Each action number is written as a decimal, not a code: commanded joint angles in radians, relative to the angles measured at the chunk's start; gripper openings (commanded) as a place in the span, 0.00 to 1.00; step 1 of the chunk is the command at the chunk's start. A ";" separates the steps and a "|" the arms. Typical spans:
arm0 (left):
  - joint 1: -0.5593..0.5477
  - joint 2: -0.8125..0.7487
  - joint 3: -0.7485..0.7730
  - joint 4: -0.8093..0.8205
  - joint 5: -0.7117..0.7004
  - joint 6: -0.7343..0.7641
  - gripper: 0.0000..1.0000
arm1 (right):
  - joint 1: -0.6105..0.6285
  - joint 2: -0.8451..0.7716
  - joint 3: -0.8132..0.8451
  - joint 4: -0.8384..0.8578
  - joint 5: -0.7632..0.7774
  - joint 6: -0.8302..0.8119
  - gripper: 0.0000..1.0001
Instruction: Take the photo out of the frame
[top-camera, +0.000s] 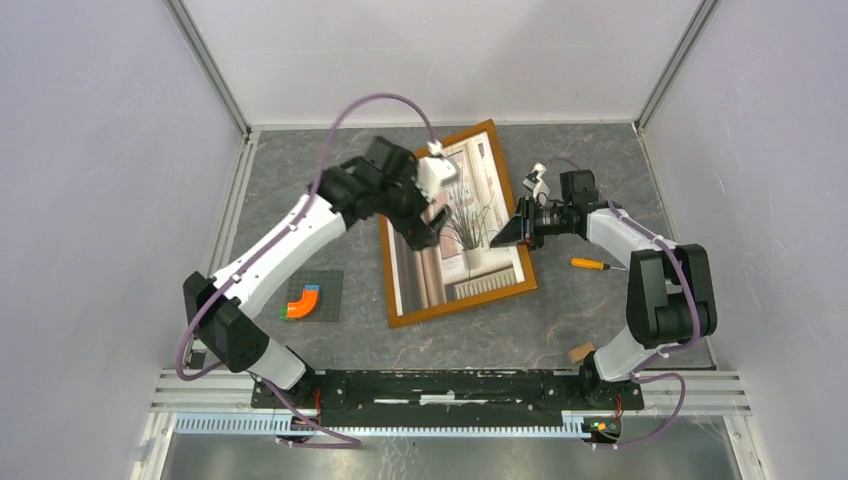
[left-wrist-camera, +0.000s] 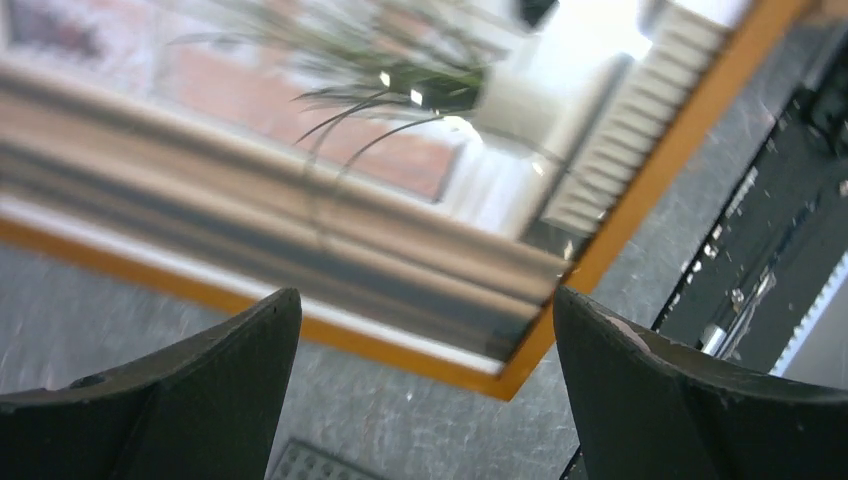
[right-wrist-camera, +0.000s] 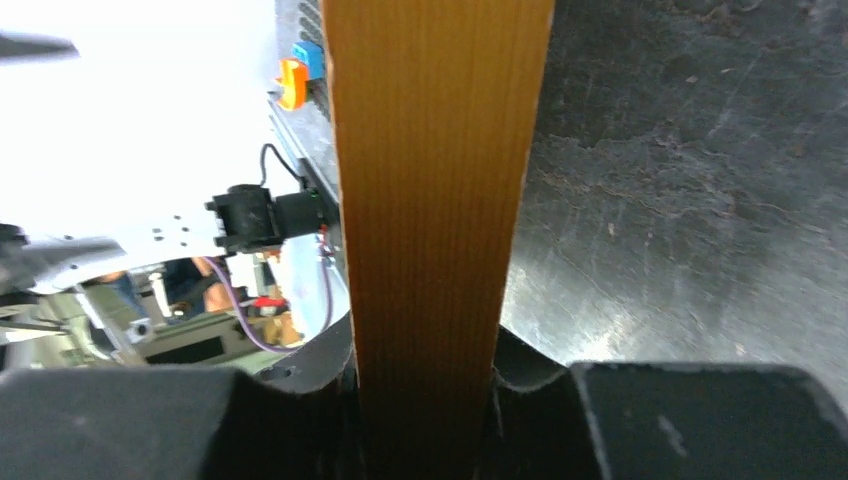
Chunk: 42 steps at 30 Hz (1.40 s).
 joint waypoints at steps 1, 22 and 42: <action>0.146 -0.024 0.118 -0.120 0.051 -0.084 1.00 | -0.004 -0.089 0.163 -0.169 0.170 -0.395 0.00; 0.675 0.051 0.436 -0.165 0.029 -0.274 1.00 | 0.029 -0.076 0.852 -0.361 0.519 -0.797 0.00; 0.868 0.061 0.431 -0.176 0.055 -0.319 1.00 | 0.590 -0.258 0.258 0.077 1.290 -1.435 0.00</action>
